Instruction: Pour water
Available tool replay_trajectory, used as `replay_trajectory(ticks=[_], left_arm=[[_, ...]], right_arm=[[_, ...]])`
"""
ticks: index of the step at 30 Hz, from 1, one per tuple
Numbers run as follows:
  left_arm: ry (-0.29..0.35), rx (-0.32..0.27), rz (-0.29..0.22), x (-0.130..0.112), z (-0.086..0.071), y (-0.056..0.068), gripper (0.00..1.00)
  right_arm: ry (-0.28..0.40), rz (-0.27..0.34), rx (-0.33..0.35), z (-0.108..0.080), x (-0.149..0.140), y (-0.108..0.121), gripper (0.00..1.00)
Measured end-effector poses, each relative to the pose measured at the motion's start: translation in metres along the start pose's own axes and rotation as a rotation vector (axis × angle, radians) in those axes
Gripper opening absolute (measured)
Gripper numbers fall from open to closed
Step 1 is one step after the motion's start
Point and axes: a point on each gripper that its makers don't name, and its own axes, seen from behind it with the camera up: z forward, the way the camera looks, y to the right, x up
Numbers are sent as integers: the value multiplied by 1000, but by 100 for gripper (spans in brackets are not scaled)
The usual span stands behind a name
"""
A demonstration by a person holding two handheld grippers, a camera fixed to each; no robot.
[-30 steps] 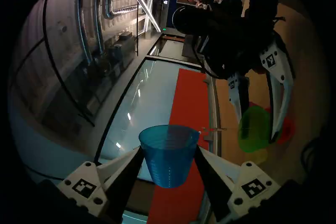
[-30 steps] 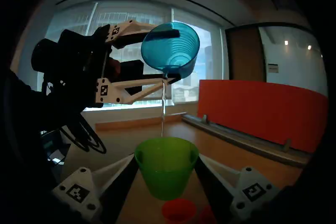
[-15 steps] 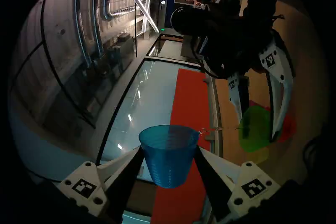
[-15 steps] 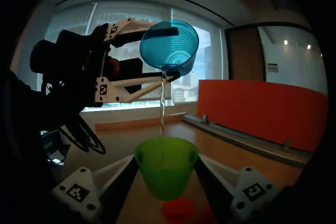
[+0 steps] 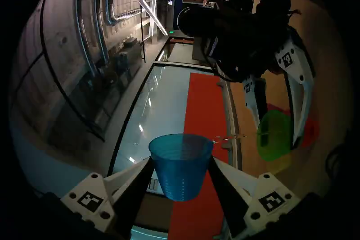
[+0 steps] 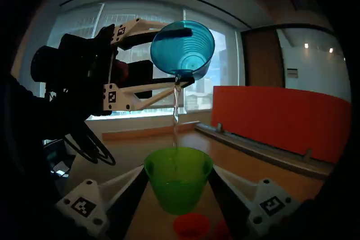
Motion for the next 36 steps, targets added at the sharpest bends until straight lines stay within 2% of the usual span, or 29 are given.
replay_trajectory(ticks=[24, 36], left_arm=[[-2, 9, 86, 1, 1, -2, 83], [0, 20, 153, 4, 0, -2, 83]], right_arm=[[1, -5, -1, 1, 2, 0, 90], [2, -3, -3, 2, 2, 0, 90]])
